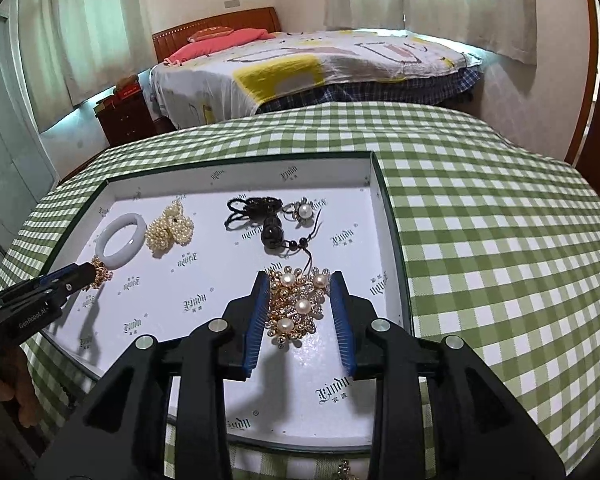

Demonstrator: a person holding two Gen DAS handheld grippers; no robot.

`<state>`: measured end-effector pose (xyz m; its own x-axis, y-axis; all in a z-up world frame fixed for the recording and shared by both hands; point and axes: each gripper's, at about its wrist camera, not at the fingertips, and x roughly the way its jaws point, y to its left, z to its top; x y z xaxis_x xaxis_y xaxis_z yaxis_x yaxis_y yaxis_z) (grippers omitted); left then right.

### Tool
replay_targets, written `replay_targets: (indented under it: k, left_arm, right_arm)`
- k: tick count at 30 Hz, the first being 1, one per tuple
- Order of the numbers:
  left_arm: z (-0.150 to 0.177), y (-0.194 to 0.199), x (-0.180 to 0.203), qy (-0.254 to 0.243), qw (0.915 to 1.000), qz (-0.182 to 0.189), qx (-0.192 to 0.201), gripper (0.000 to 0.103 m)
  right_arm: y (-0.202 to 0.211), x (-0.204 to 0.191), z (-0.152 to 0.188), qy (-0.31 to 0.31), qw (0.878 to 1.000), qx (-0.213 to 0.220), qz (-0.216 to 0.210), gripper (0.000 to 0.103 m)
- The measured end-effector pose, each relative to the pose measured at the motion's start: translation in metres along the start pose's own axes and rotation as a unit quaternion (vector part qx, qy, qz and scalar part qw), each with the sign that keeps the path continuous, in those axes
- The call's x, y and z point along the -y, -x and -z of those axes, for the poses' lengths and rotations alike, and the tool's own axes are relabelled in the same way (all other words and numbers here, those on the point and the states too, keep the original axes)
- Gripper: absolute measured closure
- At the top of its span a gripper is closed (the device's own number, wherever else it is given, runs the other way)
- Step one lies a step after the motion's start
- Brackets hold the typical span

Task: Organize jewelry
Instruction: 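Open both grippers to release the chain and brooch in the tray, then withdraw both open grippers from the tray toward the remaining jewelry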

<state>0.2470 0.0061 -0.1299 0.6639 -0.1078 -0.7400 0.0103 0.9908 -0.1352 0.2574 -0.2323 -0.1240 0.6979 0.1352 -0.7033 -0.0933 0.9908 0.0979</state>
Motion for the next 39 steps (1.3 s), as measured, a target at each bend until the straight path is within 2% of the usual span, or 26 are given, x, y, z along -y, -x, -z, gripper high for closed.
replay_targets:
  k: [5, 17, 39]
  left_arm:
    - [0.0, 0.011, -0.001, 0.004, 1.0, 0.002, 0.006, 0.059]
    - [0.012, 0.052, 0.014, 0.005, 0.9996, 0.022, 0.018, 0.059]
    - [0.055, 0.083, 0.068, -0.022, 0.9987, 0.046, 0.001, 0.059]
  right_arm:
    - [0.011, -0.002, 0.0, 0.007, 1.0, 0.005, 0.0, 0.072]
    - [0.041, 0.012, 0.009, 0.013, 1.0, 0.0, 0.01, 0.072]
    - [0.083, 0.04, 0.042, 0.028, 0.999, -0.014, 0.011, 0.072]
